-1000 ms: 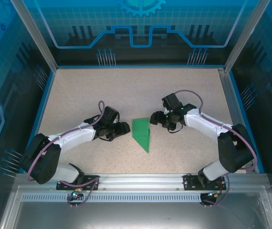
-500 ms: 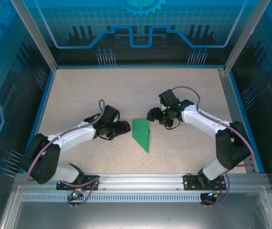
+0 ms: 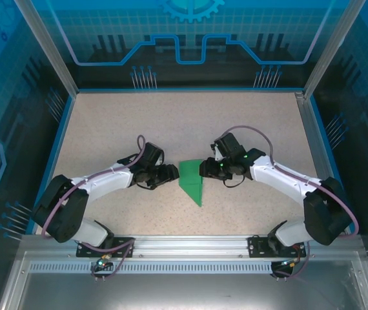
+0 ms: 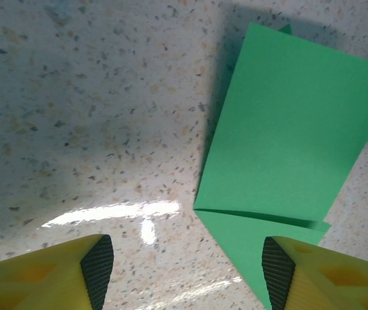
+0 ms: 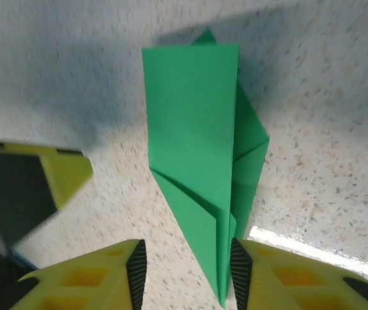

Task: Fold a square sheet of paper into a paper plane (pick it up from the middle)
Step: Fold the wing for the fifth time at the center of the table.

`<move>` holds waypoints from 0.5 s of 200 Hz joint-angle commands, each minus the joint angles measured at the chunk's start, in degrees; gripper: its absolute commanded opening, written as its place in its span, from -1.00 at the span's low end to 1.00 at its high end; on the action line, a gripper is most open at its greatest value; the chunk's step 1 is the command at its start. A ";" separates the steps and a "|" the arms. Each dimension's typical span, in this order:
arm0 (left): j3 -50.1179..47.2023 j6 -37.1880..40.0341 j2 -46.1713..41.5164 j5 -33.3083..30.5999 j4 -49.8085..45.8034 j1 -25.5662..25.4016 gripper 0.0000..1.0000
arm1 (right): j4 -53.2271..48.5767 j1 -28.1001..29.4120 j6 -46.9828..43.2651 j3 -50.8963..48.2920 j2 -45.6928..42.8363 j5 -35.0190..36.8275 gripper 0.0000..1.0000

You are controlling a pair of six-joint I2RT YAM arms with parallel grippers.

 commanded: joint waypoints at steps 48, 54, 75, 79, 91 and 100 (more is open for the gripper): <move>-0.22 -2.38 2.50 2.62 3.05 0.45 0.33 | 6.58 4.24 -0.99 0.67 8.89 -5.87 -0.66; -0.25 -2.46 2.58 2.69 2.98 0.43 0.33 | 6.50 4.18 -0.71 0.89 9.76 -5.45 -0.68; 0.33 -2.50 3.54 3.49 2.60 0.42 0.33 | 6.42 3.73 -0.82 1.32 12.28 -4.71 -0.74; 0.37 -2.50 3.67 3.57 2.66 0.40 0.32 | 6.72 3.52 -0.71 1.17 12.51 -4.83 -0.74; 0.53 -2.60 4.19 4.05 3.01 0.43 0.33 | 7.94 3.00 -0.71 0.64 13.17 -5.52 -0.74; 0.68 -2.58 4.51 4.15 3.06 0.39 0.33 | 8.51 2.56 -0.87 0.26 13.54 -5.90 -0.73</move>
